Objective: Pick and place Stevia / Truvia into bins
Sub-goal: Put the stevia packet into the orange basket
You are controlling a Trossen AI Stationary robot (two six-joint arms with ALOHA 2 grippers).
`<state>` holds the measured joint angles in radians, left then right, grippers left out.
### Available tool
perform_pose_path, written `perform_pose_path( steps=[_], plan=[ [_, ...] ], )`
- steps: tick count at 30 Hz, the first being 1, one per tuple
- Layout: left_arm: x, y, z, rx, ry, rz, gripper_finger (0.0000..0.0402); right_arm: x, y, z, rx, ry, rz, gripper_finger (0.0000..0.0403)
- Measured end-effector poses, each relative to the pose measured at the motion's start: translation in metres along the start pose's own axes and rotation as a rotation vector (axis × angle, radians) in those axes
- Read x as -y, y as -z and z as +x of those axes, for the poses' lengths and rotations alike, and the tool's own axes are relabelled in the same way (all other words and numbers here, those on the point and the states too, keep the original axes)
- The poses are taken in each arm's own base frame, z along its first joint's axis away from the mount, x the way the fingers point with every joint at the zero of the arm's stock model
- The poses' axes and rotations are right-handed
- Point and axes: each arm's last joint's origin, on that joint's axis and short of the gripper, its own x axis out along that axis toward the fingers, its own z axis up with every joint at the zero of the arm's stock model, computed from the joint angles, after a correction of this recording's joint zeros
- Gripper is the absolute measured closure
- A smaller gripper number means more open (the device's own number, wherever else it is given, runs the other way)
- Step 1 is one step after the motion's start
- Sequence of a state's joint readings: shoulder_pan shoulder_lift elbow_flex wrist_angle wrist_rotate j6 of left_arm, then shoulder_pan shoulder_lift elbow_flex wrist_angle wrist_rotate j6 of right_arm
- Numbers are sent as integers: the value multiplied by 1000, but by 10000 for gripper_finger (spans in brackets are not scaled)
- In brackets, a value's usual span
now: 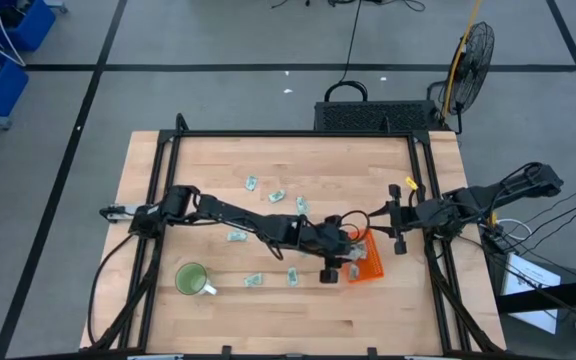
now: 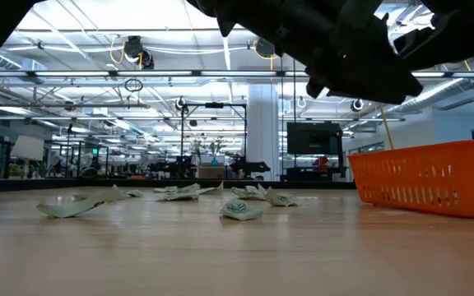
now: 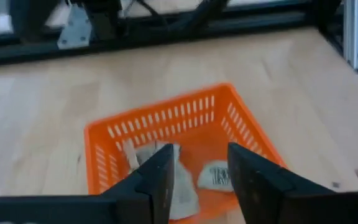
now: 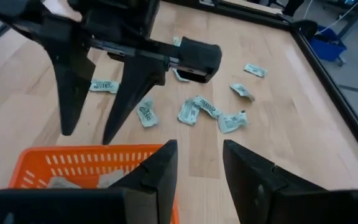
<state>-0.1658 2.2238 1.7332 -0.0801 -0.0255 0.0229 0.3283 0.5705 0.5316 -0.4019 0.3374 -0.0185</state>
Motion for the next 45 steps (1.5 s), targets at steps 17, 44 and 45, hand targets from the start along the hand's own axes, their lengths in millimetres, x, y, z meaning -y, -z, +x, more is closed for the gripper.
perform_pose_path(
  steps=[17, 44, 45],
  plan=[
    [-2, -44, -157, -331, -157, -74, 267, -19, 6, 36, 152, -231, 32, 282],
    [-19, -77, -268, -91, -417, -175, 275, -42, -18, 222, -341, -204, -183, 242],
    [-19, -77, -268, -91, -414, -176, 275, -40, -15, 225, -353, -199, -180, 238]
  ],
)
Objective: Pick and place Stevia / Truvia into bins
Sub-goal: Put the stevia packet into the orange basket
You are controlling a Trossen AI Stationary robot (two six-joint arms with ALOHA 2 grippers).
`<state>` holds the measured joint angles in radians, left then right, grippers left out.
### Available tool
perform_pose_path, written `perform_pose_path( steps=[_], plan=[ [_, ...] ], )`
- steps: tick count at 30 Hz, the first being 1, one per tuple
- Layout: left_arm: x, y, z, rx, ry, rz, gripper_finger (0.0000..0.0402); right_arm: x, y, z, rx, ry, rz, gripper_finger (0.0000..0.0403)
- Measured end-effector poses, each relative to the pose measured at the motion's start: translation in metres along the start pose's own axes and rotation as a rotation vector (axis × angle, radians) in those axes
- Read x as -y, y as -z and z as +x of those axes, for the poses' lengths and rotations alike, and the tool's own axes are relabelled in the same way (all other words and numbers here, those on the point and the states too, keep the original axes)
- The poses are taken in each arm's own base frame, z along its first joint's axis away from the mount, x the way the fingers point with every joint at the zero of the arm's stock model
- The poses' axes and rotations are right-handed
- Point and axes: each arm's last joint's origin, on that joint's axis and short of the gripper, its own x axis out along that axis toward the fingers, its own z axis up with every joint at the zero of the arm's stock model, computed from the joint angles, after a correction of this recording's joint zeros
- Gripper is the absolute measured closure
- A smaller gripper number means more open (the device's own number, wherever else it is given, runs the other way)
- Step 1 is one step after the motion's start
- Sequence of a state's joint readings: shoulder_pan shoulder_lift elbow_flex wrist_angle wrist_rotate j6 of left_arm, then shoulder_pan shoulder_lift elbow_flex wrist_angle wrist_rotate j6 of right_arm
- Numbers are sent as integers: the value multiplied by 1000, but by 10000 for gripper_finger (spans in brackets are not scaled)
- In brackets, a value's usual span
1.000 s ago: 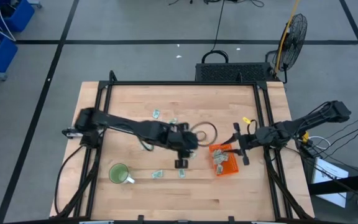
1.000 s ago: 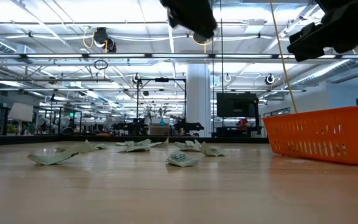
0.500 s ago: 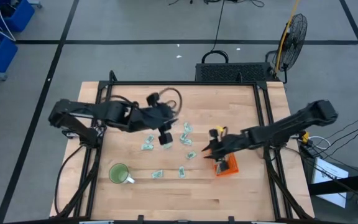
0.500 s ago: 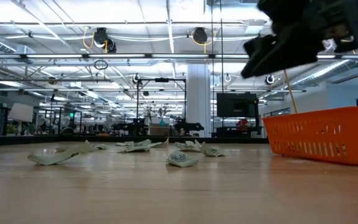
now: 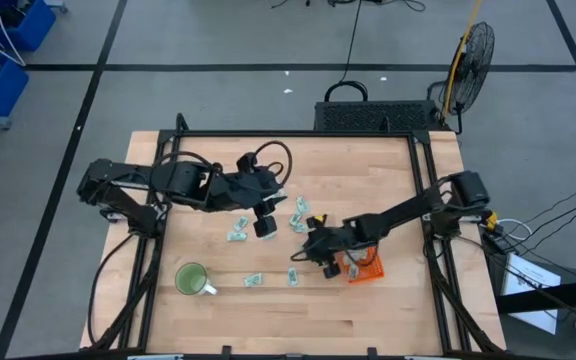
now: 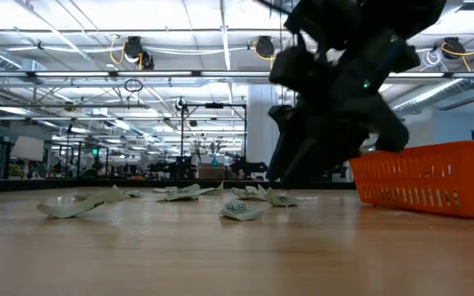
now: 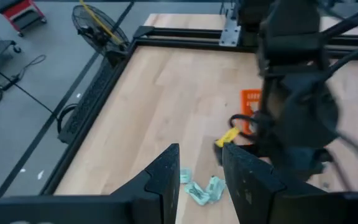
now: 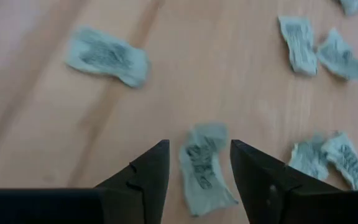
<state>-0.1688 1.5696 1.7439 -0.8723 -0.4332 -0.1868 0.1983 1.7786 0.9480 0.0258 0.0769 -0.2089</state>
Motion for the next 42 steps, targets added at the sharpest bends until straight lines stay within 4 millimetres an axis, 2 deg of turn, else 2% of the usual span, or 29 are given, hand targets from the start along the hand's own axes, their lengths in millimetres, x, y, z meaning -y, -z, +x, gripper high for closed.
perform_pose_path(
  steps=[5, 11, 16, 23, 25, 28, 34, 38, 42],
  plan=[
    [2, 2, 0, -14, 13, 9, 275, 10, 10, 13, -47, 9, 44, 230],
    [2, 12, -1, -117, 41, 53, 275, 13, 11, 14, -59, 10, 73, 247],
    [6, 20, 3, -203, 72, 149, 275, 11, 11, 13, -45, -71, 75, 291],
    [14, 23, 17, -234, 96, 148, 275, 11, 10, 11, -34, -84, 76, 385],
    [15, 24, 20, -243, 93, 150, 275, 11, 8, 5, -31, -83, 76, 397],
    [18, 25, 27, -259, 90, 156, 275, 9, 1, -17, -32, -88, 69, 392],
    [18, 25, 27, -258, 89, 145, 275, 6, -7, -82, -38, -55, 91, 399],
    [18, 25, 27, -259, 88, 144, 275, 0, 3, -120, -126, -81, 187, 398],
    [18, 25, 27, -258, 90, 156, 275, -10, 23, -140, -249, -94, 241, 395]
  ],
)
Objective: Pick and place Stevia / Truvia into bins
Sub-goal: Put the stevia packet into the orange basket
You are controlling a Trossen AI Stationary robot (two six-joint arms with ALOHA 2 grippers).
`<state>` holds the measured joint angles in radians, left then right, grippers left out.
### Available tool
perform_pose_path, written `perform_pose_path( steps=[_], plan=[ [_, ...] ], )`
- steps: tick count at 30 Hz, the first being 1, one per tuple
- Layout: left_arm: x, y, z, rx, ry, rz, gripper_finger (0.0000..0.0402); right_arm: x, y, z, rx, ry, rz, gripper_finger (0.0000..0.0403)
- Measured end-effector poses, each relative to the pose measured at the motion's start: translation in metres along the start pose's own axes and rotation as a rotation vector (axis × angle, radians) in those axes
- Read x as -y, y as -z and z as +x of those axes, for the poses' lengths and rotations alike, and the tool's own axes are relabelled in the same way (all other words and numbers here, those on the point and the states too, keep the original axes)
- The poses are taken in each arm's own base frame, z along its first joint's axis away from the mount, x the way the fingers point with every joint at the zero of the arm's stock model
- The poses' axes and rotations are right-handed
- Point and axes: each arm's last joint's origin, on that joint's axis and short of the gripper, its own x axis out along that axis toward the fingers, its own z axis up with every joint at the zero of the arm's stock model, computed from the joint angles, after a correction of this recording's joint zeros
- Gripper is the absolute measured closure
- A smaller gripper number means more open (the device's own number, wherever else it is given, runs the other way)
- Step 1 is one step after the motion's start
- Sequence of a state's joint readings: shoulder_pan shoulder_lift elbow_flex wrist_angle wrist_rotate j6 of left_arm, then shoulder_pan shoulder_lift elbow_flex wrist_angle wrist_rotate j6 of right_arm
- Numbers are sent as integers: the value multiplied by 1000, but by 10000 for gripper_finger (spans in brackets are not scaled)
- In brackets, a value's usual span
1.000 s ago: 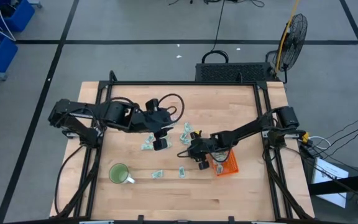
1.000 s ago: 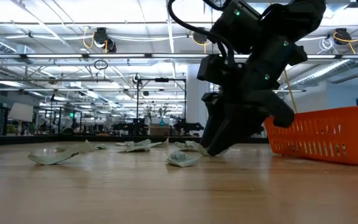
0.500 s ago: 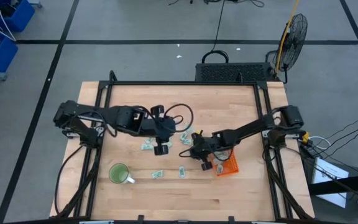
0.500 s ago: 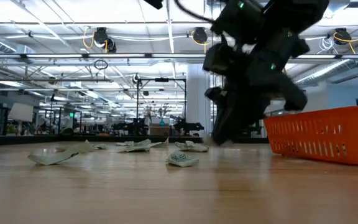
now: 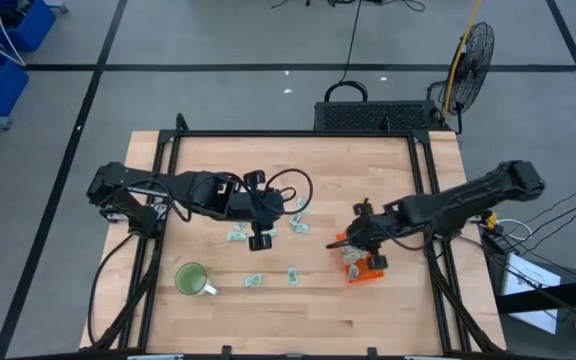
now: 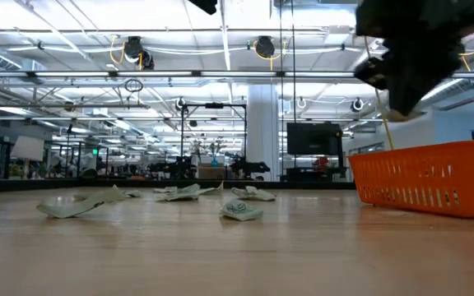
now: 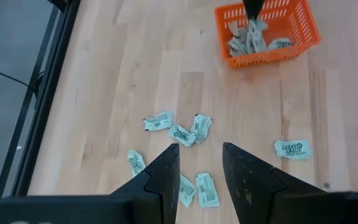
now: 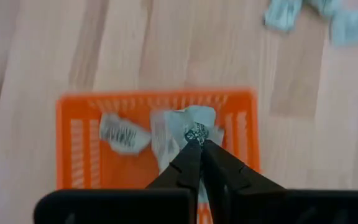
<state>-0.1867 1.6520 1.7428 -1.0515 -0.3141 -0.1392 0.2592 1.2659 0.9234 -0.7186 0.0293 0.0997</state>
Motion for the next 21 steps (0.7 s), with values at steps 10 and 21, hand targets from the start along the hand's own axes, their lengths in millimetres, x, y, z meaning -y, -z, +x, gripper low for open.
perform_pose_path(
  steps=[10, 21],
  plan=[
    [0, 0, 0, 1, -1, 27, 275, -6, 42, 29, -81, -63, 67, 380],
    [0, -1, 0, 5, -1, 29, 275, -13, 36, 30, -19, -283, 0, 305]
  ],
)
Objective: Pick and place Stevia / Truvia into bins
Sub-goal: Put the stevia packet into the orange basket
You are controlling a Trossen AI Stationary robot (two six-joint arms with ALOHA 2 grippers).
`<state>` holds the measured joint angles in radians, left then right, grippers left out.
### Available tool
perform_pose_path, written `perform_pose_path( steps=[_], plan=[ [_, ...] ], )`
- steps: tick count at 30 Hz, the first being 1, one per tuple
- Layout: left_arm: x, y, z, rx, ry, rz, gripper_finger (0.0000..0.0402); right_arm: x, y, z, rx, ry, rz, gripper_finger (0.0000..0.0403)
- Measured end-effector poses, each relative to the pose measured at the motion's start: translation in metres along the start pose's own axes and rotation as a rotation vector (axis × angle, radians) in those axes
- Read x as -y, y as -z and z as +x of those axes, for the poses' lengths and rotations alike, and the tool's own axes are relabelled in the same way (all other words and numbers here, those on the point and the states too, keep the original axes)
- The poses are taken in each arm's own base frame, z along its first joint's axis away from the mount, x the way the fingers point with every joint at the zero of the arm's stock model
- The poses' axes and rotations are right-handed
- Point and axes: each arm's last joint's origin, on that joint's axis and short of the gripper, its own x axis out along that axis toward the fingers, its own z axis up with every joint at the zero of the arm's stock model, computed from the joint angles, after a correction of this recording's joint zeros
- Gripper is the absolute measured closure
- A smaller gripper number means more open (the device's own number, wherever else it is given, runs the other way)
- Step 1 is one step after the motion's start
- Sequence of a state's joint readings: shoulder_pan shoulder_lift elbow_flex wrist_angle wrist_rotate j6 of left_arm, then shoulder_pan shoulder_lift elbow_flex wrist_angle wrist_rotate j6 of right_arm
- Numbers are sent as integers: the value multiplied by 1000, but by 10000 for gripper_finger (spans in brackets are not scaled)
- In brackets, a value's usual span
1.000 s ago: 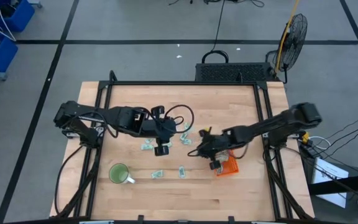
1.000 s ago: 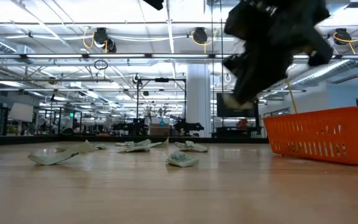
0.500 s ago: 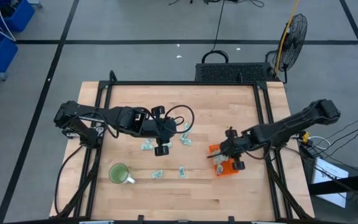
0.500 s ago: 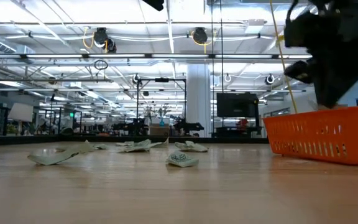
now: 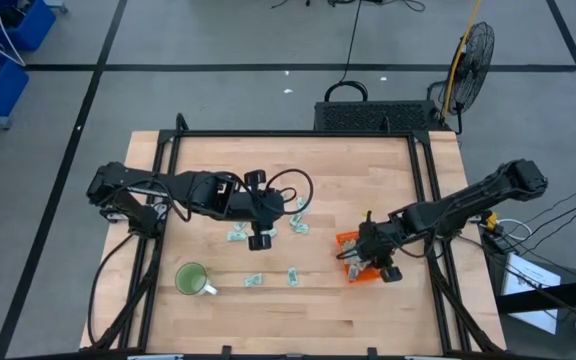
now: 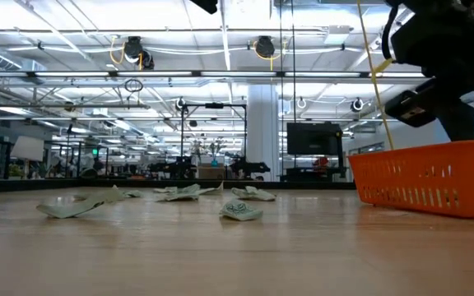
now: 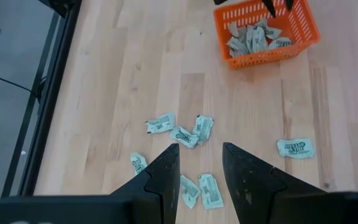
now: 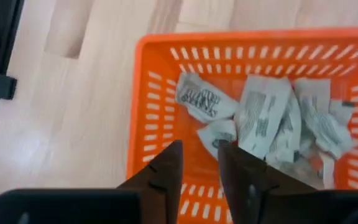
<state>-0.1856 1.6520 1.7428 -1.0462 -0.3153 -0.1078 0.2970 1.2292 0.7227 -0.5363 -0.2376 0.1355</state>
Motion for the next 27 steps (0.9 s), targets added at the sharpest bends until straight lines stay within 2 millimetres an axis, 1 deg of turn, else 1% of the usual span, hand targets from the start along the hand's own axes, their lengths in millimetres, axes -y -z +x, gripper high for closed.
perform_pose_path(
  steps=[4, 7, 10, 14, 20, 23, 27],
  plan=[
    [0, 0, 0, 0, 0, -11, 275, 1, -3, -2, 43, 56, -20, 292],
    [1, 0, 0, -5, 12, -55, 275, 2, -6, -6, 101, 121, -45, 289],
    [8, 3, 1, -29, 100, -118, 275, 2, -12, -11, 180, 196, -77, 289],
    [34, 17, 7, -118, 233, -192, 275, 2, -19, -16, 270, 249, -136, 289],
    [82, 56, 24, -248, 254, -260, 275, 0, -27, -19, 353, 256, -233, 289],
    [103, 72, 35, -241, 281, -284, 275, 0, -29, -20, 375, 258, -253, 289],
    [121, 90, 52, -201, 316, -323, 275, -1, -32, -21, 406, 260, -272, 289]
  ],
)
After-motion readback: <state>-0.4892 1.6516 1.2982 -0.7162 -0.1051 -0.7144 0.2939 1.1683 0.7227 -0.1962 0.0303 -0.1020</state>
